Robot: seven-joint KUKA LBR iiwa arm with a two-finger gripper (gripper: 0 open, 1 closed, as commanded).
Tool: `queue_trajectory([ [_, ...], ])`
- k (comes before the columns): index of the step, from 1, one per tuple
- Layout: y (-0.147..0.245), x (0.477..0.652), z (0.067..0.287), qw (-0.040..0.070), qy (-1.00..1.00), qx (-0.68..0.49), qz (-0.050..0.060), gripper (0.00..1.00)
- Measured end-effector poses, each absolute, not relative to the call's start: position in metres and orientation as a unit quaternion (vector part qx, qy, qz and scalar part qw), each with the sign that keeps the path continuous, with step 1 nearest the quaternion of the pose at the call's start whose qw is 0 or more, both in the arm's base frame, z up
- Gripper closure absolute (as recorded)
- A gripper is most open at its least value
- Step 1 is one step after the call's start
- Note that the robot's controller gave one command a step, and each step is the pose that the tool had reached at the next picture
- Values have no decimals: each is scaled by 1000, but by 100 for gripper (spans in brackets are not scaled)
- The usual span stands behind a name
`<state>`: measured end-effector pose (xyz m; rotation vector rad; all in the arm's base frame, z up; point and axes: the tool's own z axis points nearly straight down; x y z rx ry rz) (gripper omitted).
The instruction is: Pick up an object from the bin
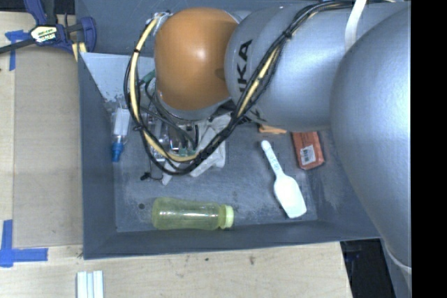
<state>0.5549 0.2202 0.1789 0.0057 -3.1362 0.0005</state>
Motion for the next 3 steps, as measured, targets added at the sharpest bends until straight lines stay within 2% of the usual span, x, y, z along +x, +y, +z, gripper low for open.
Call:
queue_trajectory([
  [1, 219, 557, 184, -1, -1000, 0, -1, 0],
  [2, 180, 568, 132, -4, -1000, 3, -2, 0],
  [3, 130, 564, 110, 5, -1000, -6, 1, 0],
])
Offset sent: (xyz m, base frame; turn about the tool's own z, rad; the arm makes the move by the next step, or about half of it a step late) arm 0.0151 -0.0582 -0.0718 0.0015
